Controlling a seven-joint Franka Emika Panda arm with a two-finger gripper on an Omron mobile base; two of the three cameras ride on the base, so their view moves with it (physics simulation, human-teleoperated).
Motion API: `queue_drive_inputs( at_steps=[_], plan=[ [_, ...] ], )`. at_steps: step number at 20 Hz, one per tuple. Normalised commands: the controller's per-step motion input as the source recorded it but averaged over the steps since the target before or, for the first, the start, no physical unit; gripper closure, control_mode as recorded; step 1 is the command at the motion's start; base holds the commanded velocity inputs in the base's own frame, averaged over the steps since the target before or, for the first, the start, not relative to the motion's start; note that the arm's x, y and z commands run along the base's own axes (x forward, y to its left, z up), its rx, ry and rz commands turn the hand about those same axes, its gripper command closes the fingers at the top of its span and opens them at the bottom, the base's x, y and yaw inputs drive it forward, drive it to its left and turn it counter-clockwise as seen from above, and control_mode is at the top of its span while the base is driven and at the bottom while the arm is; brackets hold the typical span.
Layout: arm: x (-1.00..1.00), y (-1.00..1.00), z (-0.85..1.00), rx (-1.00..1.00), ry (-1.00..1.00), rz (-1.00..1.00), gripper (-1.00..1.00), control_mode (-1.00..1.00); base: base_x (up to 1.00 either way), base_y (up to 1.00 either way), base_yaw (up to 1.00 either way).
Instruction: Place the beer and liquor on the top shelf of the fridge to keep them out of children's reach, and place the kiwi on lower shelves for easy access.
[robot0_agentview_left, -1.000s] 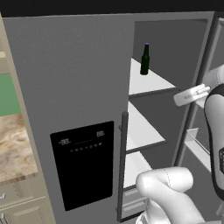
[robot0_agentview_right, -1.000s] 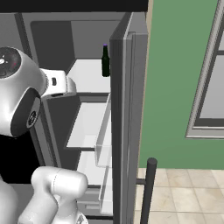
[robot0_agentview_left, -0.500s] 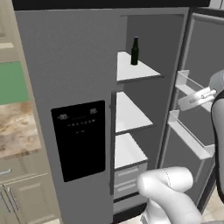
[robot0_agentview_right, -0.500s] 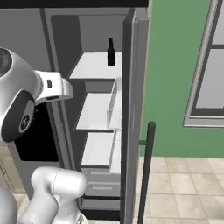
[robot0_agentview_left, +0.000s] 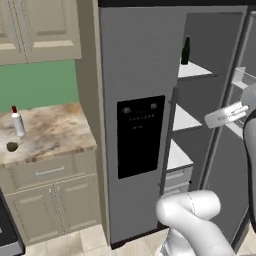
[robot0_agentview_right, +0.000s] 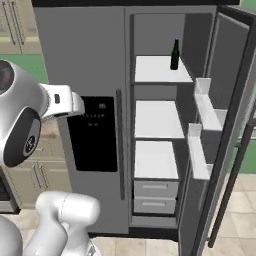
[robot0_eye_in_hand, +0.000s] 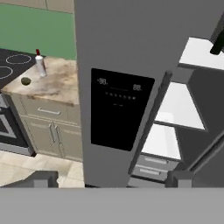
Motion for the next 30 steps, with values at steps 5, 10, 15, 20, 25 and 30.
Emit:
queue_drive_inputs(
  at_steps=[5, 10, 15, 20, 25, 30],
  plan=[
    [0.00, 0.00, 0.00, 0.00, 0.00, 0.00, -1.00, 1.00, -0.04, 1.00, 0.07],
    [0.00, 0.00, 0.00, 0.00, 0.00, 0.00, -1.00, 1.00, 0.03, 1.00, 0.04],
    [0.00, 0.00, 0.00, 0.00, 0.00, 0.00, -1.00, 1.00, 0.24, 1.00, 0.00],
    [0.00, 0.00, 0.00, 0.00, 0.00, 0.00, -1.00, 1.00, 0.46, 0.88, 0.00],
    [0.00, 0.00, 0.00, 0.00, 0.00, 0.00, -1.00, 1.00, 0.51, 0.56, -0.01],
    [0.00, 0.00, 0.00, 0.00, 0.00, 0.00, -1.00, 1.00, 0.47, 0.19, -0.02]
  ],
)
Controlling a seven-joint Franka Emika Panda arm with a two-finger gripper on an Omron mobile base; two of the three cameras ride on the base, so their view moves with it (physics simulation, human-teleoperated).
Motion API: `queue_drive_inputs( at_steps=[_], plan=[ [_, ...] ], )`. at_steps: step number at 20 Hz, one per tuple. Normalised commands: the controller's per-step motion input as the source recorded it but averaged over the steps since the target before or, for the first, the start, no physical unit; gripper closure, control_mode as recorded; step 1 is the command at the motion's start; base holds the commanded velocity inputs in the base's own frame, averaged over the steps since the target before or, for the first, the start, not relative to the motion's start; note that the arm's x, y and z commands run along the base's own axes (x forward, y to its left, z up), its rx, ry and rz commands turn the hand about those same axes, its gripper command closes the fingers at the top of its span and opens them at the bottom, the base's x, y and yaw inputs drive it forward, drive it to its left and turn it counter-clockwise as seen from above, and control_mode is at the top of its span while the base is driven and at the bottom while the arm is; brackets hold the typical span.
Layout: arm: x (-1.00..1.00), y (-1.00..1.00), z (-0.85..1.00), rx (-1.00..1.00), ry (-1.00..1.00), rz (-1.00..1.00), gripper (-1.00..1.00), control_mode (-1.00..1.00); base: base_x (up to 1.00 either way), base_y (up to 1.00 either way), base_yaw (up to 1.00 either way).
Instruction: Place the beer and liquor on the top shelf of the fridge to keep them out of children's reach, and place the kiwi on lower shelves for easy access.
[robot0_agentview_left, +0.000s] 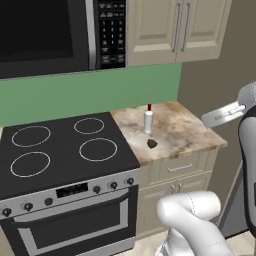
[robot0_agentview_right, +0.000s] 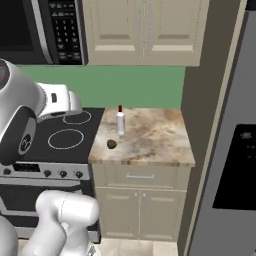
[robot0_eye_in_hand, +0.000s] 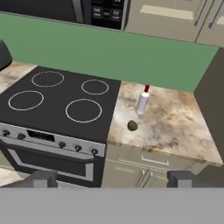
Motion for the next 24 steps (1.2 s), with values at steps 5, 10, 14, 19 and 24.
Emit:
queue_drive_inputs(
  at_steps=[5, 10, 14, 19, 24],
  plan=[
    [0.00, 0.00, 0.00, 0.00, 0.00, 0.00, -1.00, 1.00, 0.47, 0.01, -0.01],
    [0.00, 0.00, 0.00, 0.00, 0.00, 0.00, -1.00, 1.00, 0.46, 0.02, 0.00],
    [0.00, 0.00, 0.00, 0.00, 0.00, 0.00, -1.00, 1.00, 0.46, 0.00, 0.00],
    [0.00, 0.00, 0.00, 0.00, 0.00, 0.00, -1.00, 1.00, 0.41, 0.00, 0.00],
    [0.05, 0.00, -0.06, 0.00, 0.00, 0.00, -1.00, -1.00, 0.23, 0.00, 0.00]
  ],
)
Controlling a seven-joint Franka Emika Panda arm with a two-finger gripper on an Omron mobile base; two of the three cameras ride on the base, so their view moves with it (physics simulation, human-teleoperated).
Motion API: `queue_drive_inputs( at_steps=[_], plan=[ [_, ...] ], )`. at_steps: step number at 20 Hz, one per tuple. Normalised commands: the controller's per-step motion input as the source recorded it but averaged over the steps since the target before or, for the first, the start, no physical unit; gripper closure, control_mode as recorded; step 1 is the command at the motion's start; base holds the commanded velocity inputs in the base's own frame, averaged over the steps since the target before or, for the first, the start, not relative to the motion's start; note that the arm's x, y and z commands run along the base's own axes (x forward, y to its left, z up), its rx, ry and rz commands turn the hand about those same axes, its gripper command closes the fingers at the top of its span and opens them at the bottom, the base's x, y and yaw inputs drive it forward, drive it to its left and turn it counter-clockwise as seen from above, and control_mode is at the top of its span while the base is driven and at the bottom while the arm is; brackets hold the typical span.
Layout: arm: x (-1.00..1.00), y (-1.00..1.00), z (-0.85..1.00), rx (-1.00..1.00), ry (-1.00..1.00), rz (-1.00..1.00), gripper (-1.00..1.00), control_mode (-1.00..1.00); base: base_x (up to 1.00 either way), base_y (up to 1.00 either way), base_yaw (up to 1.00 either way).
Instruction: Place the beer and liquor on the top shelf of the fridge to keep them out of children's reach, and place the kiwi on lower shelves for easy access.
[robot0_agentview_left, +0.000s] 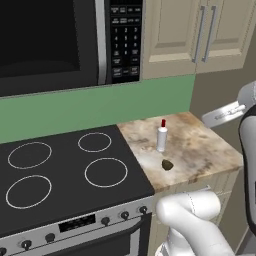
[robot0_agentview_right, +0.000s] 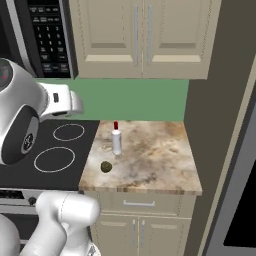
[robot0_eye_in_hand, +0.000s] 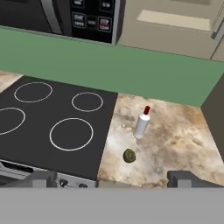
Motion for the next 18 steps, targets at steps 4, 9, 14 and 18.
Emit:
queue_drive_inputs(
  at_steps=[4, 9, 14, 18],
  plan=[
    [0.26, -0.02, -0.44, 0.00, 0.00, 0.00, -1.00, -1.00, 0.00, 0.00, 0.00],
    [0.25, -0.14, -0.50, 0.00, 0.00, -0.07, -1.00, -1.00, 0.00, 0.00, 0.00],
    [0.30, -0.03, -0.42, 0.00, 0.00, -0.12, -1.00, -1.00, 0.00, 0.00, 0.00],
    [0.35, 0.00, -0.34, 0.00, 0.00, -0.11, -1.00, -1.00, 0.00, 0.00, 0.00]
  ],
)
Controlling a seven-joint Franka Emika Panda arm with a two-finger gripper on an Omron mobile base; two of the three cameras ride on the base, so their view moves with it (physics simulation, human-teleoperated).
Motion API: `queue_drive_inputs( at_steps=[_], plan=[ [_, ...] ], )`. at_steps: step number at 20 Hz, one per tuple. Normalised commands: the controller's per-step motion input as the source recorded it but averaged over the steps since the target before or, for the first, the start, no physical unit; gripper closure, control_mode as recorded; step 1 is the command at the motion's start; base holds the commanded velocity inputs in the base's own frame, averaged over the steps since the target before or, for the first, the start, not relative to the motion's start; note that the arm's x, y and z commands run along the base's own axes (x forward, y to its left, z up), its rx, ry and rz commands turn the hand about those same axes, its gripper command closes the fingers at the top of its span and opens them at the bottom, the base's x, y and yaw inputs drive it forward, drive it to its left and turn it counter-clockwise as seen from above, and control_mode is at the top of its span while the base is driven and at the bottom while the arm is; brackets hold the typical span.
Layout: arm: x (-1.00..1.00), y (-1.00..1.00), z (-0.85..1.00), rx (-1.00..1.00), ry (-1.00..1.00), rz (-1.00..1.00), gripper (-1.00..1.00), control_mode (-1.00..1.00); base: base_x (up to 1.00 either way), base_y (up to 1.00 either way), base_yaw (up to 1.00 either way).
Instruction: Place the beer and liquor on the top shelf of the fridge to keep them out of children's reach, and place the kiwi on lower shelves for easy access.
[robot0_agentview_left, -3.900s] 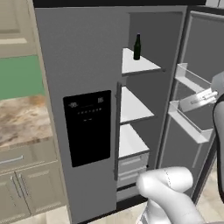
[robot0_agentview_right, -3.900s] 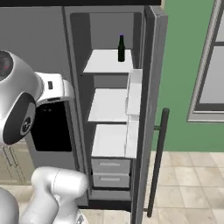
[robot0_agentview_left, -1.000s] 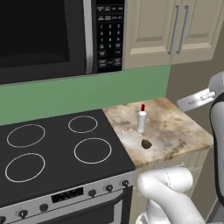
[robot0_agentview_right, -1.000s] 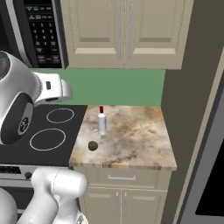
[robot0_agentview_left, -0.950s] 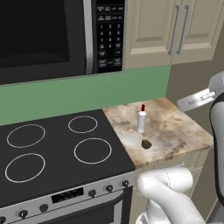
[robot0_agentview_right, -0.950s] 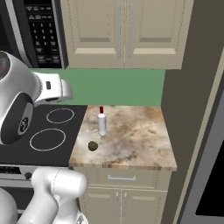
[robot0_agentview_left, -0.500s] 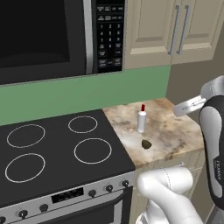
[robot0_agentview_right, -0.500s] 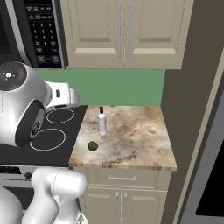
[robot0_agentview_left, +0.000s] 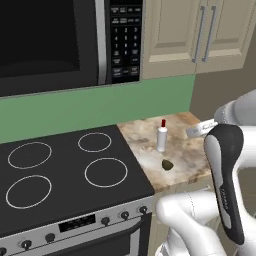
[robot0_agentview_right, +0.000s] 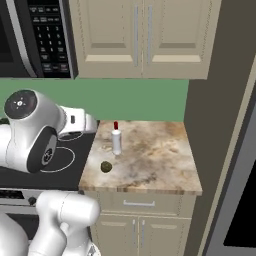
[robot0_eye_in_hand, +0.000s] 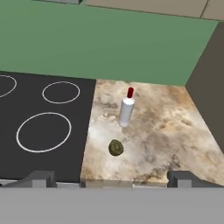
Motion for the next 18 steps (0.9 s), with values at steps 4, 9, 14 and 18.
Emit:
queue_drive_inputs(
  at_steps=[4, 9, 14, 18],
  plan=[
    [0.41, -0.01, -0.31, 0.00, 0.00, -0.08, -1.00, -1.00, 0.00, 0.00, 0.00],
    [0.45, -0.02, -0.26, 0.03, 0.00, -0.06, -1.00, -1.00, 0.00, 0.00, 0.00],
    [0.48, -0.08, -0.26, 0.10, 0.01, -0.05, -1.00, -1.00, 0.00, 0.00, 0.00],
    [0.47, -0.06, -0.26, 0.14, 0.05, -0.05, -1.00, -1.00, 0.00, 0.00, 0.00]
  ],
)
